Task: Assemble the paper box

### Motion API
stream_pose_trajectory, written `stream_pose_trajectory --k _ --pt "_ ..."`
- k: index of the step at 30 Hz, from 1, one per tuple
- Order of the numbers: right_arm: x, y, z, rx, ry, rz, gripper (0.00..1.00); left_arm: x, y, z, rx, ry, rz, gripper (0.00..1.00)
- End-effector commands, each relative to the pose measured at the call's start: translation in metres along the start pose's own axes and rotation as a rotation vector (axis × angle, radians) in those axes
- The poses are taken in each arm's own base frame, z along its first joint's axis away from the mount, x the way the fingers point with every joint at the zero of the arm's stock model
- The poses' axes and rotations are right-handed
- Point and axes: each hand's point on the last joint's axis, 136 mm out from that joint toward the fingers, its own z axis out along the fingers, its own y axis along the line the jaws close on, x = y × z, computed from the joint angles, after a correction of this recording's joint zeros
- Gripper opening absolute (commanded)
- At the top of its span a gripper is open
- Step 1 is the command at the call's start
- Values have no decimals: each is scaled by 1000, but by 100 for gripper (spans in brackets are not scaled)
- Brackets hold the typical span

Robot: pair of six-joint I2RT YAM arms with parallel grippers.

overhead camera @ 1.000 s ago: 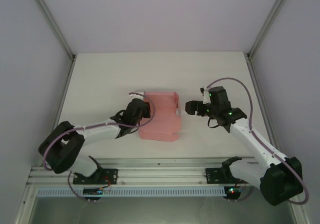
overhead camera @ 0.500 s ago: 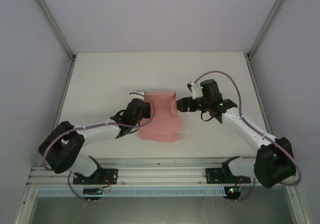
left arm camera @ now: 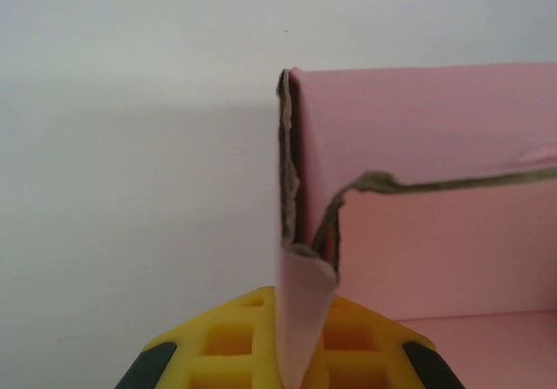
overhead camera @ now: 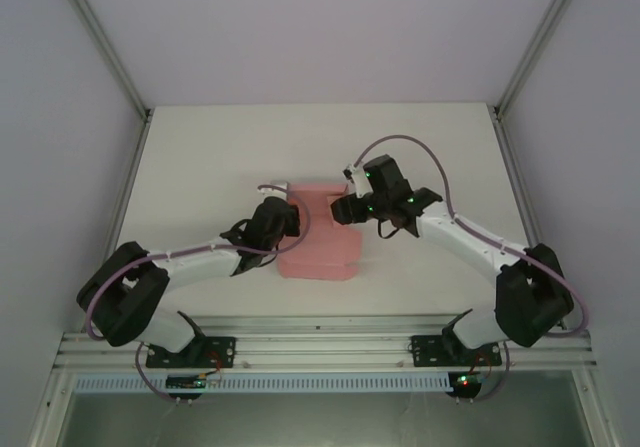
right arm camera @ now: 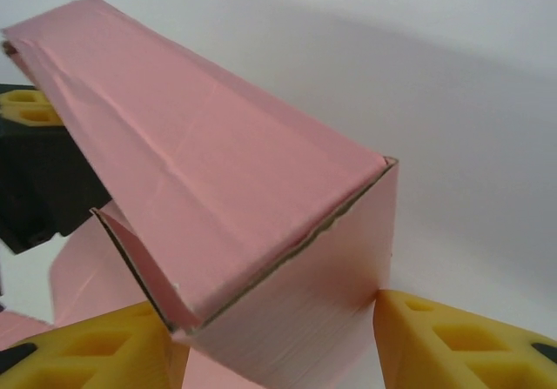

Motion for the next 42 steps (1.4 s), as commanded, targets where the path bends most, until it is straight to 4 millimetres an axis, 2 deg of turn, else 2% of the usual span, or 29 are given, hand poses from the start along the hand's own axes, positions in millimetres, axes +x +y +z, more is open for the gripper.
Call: stream_pose_trajectory --k 1,6,8,11,14,18,21,24,28,30,32,34,36,39,42 --pt "-8 -14 1 167 -10 -18 50 -27 -24 -8 77 -57 -27 0" --pt "-8 -53 2 468 -34 13 28 -28 -20 -9 59 -57 -39 0" --pt "0 -70 3 574 -1 43 17 -29 -19 -9 45 -54 -46 0" --pt "3 -101 -5 789 23 46 8 -32 -13 -11 -1 -52 -57 0" --pt "2 -121 -15 950 50 34 6 -35 -6 -15 -46 -55 -86 0" --pt "3 -138 -33 1117 91 -9 0 -36 14 -21 -172 -43 -117 0" --pt "1 -148 -52 1252 84 -31 0 -32 34 -25 -279 -46 -151 0" --pt "-3 -152 -71 1381 71 -61 0 -29 45 -26 -346 -30 -158 0" --pt "-4 -151 -76 1441 85 -77 0 -30 48 -24 -388 -7 -145 0" --pt "0 -150 -64 1385 102 -57 0 -29 43 -20 -362 1 -146 0" --pt "4 -143 -39 1233 103 -41 0 -28 32 -15 -298 6 -135 0" --pt "9 -127 -10 1002 69 4 3 -28 21 -11 -227 5 -131 0" --pt "6 -100 16 743 1 31 5 -27 13 -8 -180 3 -131 0" --pt "-3 -61 32 432 -83 73 13 -28 5 -6 -134 3 -116 0" --pt "-13 -31 31 226 -155 77 24 -28 2 -6 -112 4 -103 0"
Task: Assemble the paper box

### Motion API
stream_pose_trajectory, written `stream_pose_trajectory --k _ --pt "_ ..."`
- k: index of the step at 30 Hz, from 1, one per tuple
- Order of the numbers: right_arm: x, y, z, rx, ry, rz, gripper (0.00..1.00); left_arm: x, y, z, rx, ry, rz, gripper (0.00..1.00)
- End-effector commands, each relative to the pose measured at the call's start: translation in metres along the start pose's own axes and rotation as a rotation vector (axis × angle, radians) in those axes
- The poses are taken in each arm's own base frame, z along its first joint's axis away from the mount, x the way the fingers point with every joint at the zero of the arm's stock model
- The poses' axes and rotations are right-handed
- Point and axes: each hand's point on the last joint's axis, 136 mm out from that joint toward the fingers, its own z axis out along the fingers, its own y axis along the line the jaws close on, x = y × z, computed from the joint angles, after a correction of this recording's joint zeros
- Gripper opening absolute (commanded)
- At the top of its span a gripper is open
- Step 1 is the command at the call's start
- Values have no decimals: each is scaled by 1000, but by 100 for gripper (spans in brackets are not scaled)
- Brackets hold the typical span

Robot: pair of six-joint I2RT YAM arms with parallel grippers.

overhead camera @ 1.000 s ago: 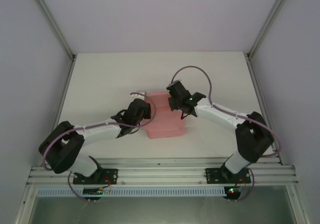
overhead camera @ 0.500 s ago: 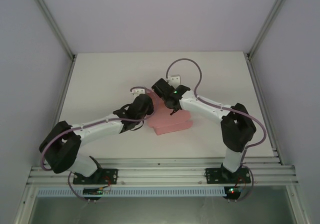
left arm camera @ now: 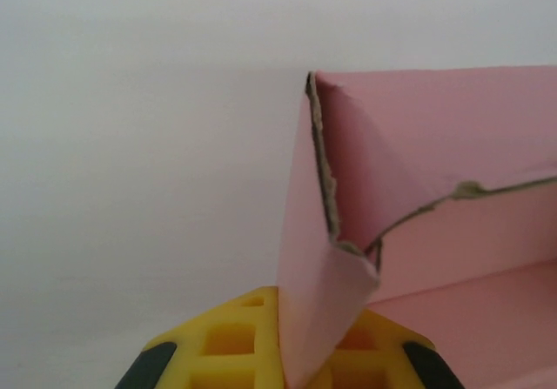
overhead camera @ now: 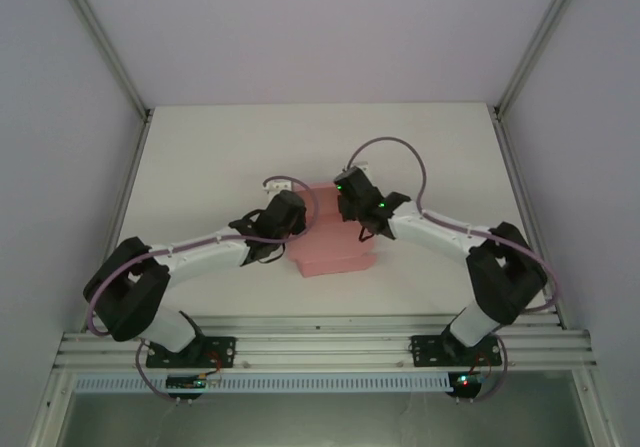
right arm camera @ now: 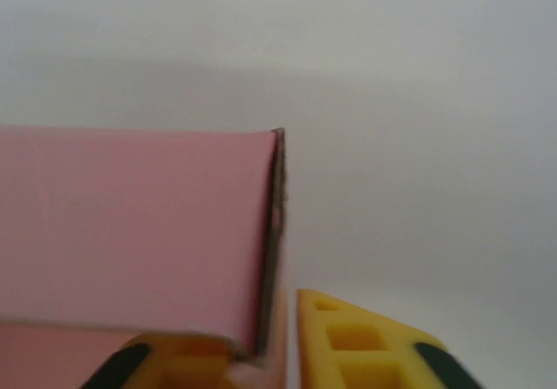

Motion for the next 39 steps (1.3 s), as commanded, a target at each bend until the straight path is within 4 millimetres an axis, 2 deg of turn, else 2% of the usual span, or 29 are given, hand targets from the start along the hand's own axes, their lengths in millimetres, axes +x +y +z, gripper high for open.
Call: stream_pose_trajectory --k 1,2,4,6,7,11,16,21,23,26,29,33,35,39 --pt "-14 26 -12 -230 -75 -5 28 -32 1 -8 5 -102 -33 0" --pt "-16 30 -19 -270 -82 -7 35 -33 1 -9 5 -104 -29 0" --pt "-18 35 -33 -323 -90 -22 57 -35 1 -10 7 -105 -19 0" --pt "-19 41 -52 -391 -104 -40 88 -37 1 -11 12 -106 -9 0" --pt "-19 41 -60 -409 -117 -41 99 -39 1 -12 15 -102 -6 0" --pt "-24 25 -92 -421 -197 14 100 -43 2 -14 33 -77 19 0" --pt "-16 -27 -112 -262 -210 156 100 -40 1 -18 87 48 128 0" --pt "11 -75 -121 -122 -100 257 100 -9 -15 -30 284 365 435 0" --pt "23 -87 -123 -99 -54 299 100 -1 -8 -33 264 458 594 0" --pt "40 -97 -122 -103 28 342 100 17 0 -41 296 577 875 0" --pt "47 -105 -120 -92 57 372 100 12 5 -41 250 620 1119 0" --pt "62 -111 -116 -79 116 397 100 -7 -3 -35 216 638 1252 0" --pt "66 -111 -114 -79 132 404 100 -8 -6 -28 201 658 1305 0" --pt "71 -113 -111 -75 148 412 100 0 -4 -1 108 720 1455 0"
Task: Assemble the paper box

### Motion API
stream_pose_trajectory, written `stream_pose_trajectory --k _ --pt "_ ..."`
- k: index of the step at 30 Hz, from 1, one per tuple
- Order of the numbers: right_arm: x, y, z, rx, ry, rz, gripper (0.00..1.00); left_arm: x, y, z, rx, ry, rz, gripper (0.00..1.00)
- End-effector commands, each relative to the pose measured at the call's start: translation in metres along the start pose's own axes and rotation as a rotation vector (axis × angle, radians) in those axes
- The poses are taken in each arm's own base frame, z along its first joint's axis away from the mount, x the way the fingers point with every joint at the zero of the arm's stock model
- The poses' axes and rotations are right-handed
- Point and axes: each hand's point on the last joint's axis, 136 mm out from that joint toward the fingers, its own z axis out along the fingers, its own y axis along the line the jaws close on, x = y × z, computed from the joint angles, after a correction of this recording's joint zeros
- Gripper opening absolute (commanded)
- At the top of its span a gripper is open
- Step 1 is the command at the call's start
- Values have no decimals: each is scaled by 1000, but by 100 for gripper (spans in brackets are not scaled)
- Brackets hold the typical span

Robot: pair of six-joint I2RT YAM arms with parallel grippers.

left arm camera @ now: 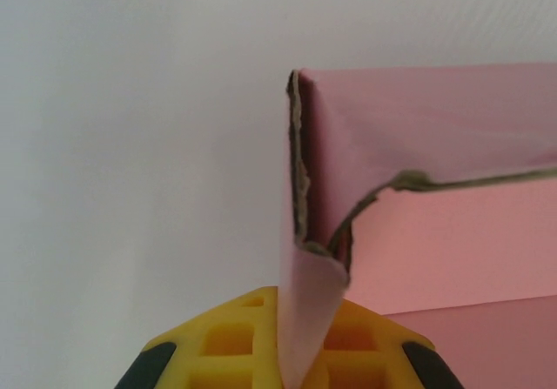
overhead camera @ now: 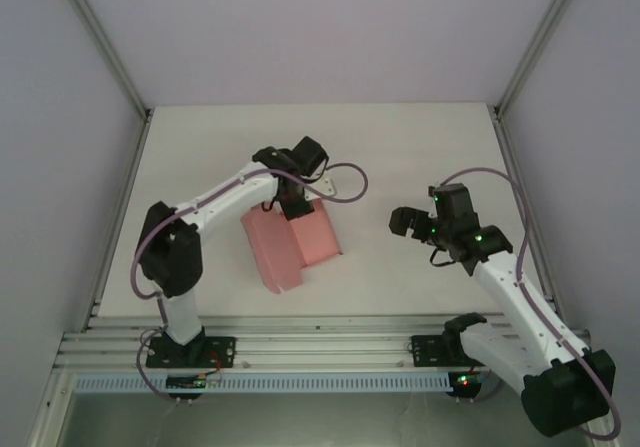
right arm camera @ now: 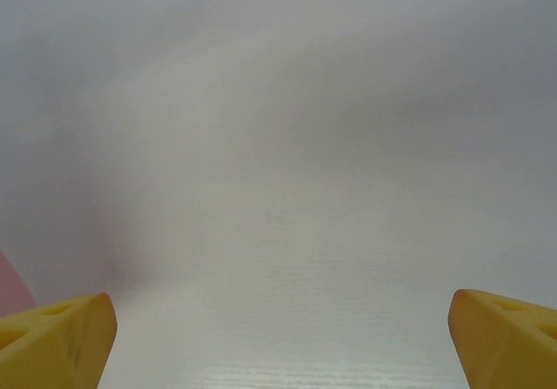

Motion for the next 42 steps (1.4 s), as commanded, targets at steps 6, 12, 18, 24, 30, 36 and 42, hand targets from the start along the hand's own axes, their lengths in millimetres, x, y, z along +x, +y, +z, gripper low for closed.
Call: stream_pose_trajectory --k 6,12,18,24,30,36,42 --pt "15 -12 4 27 62 44 100 -1 8 53 -65 277 226 0" --pt "20 -17 9 34 76 61 100 -19 7 80 -33 308 225 5" --pt "24 -19 12 34 91 69 100 -31 7 84 -44 288 222 31" --pt "23 -14 12 5 88 71 100 -43 11 58 -51 209 199 52" --pt "5 4 13 -84 26 -31 100 -65 17 12 -60 28 137 74" --pt "-10 35 17 -209 -3 -173 100 -84 56 -59 -197 -309 -187 100" --pt "-1 86 41 -309 85 -510 100 -31 91 -117 -244 -545 -808 100"
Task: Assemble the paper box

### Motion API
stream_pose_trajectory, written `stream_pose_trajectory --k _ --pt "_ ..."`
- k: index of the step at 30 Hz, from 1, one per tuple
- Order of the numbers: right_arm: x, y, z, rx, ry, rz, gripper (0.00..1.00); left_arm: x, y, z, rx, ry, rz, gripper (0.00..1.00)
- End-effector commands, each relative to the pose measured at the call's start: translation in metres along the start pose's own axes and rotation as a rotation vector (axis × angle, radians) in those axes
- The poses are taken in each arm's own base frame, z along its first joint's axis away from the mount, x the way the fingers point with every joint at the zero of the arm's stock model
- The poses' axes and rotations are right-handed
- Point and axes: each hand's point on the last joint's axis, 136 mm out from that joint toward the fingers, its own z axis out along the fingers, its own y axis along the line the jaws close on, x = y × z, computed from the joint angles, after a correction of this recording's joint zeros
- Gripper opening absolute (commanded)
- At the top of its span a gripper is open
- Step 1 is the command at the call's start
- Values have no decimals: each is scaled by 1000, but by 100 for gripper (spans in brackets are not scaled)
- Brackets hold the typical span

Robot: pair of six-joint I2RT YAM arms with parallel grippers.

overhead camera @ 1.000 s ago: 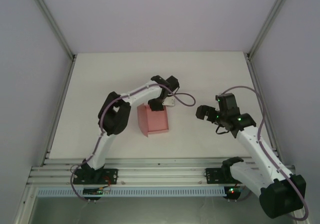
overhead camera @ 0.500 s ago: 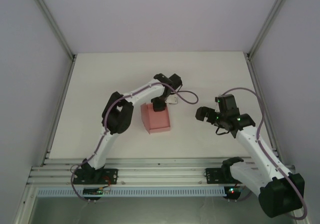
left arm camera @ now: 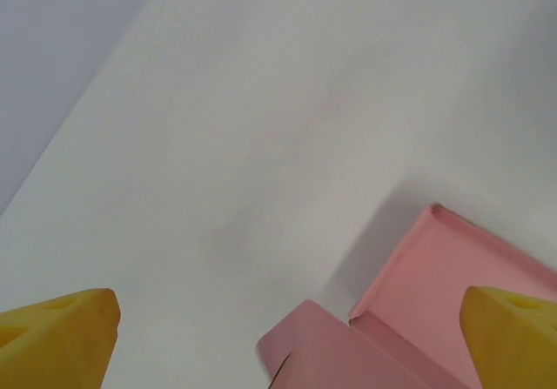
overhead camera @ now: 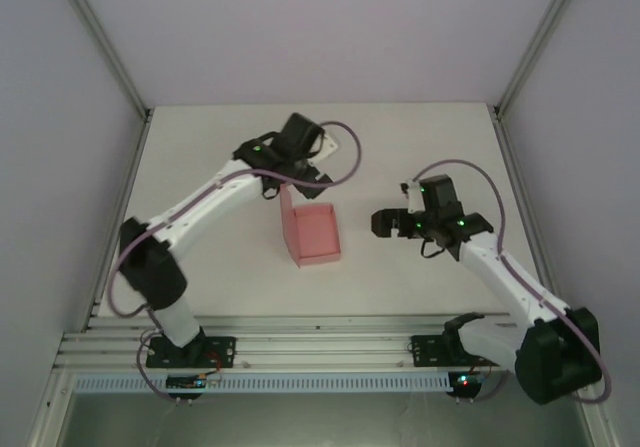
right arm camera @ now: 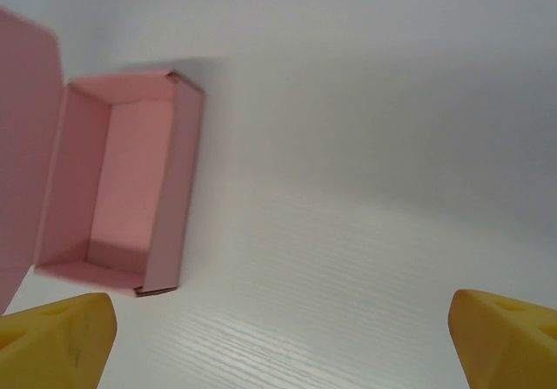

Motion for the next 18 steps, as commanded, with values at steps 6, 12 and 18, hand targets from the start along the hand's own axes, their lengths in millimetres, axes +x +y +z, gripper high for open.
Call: stream_pose_trajectory --k 6,12,18 --pt "-18 68 61 -69 181 -581 100 66 61 -42 40 -219 -875 100" --pt "-27 86 128 -102 314 -800 100 133 68 -52 -14 -205 -1023 100" --pt "-36 102 179 -174 383 -836 93 162 67 -54 -61 -172 -1050 99"
